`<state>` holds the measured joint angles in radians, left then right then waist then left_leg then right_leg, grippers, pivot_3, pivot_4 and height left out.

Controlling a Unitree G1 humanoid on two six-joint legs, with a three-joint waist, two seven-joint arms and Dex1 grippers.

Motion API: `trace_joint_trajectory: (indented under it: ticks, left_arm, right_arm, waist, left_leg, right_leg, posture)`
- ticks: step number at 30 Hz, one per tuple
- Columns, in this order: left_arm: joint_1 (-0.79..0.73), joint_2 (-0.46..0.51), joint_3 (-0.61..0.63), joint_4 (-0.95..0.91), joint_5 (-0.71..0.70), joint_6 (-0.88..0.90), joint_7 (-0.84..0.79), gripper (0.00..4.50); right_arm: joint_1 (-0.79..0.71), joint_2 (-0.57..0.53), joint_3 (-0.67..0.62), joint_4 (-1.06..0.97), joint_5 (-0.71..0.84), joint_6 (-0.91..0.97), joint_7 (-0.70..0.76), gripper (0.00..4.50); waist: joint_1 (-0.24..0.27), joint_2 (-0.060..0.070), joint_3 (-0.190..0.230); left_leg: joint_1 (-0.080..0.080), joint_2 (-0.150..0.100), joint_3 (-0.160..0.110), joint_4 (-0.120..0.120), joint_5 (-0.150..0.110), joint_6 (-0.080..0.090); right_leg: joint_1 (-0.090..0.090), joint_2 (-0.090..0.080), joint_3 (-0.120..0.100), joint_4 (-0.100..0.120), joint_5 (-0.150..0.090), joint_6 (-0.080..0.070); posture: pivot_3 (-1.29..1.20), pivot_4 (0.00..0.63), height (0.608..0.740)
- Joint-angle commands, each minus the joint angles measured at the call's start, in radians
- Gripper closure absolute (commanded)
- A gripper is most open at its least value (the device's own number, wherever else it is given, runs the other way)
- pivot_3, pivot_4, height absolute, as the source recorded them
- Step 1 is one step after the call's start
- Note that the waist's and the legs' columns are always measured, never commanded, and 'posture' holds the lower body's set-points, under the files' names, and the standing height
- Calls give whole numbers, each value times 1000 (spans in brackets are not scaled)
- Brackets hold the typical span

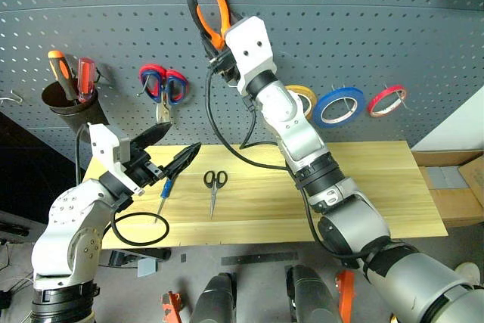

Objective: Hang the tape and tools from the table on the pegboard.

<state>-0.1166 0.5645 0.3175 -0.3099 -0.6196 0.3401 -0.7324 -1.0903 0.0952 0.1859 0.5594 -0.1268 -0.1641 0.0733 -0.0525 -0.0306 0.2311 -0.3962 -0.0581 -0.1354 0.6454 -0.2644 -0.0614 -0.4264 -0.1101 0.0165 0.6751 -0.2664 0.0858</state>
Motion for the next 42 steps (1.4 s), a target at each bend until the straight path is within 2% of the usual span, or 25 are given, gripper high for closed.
trace_joint_trajectory:
  ticks: [1,18,33,39,42]
  left_arm:
    - [-14,15,5,-17,1,-15,-7,0]
    - [-22,13,-7,-8,16,-19,-11,0]
    - [-31,11,-16,3,28,-25,-11,0]
    - [-39,9,-22,12,32,-30,-14,0]
    - [-43,8,-24,16,32,-30,-15,0]
  right_arm:
    - [4,7,-12,-4,-15,-35,-39,1979]
    - [45,36,-43,122,-51,12,-225,1985]
    - [64,52,-40,117,-62,72,-325,1986]
    - [85,62,-37,96,-39,85,-301,1986]
    - [103,66,-40,69,-22,85,-292,996]
  waist:
    - [0,0,0]
    - [11,0,0]
    - [25,0,0]
    - [27,-1,0]
    - [27,-1,0]
  left_leg:
    - [0,0,0,0,0,0]
    - [2,1,-1,1,2,-3]
    - [3,3,-2,1,5,-5]
    - [4,3,-3,1,5,-5]
    - [4,4,-3,1,6,-5]
  right_leg:
    - [0,0,0,0,0,0]
    - [1,1,0,4,1,-2]
    - [1,5,-1,5,4,-7]
    - [3,5,-2,5,5,-7]
    - [3,5,-2,5,5,-7]
  posture:
    - [102,179,740]
    - [106,186,740]
    - [103,187,740]
    - [98,185,740]
    - [89,184,740]
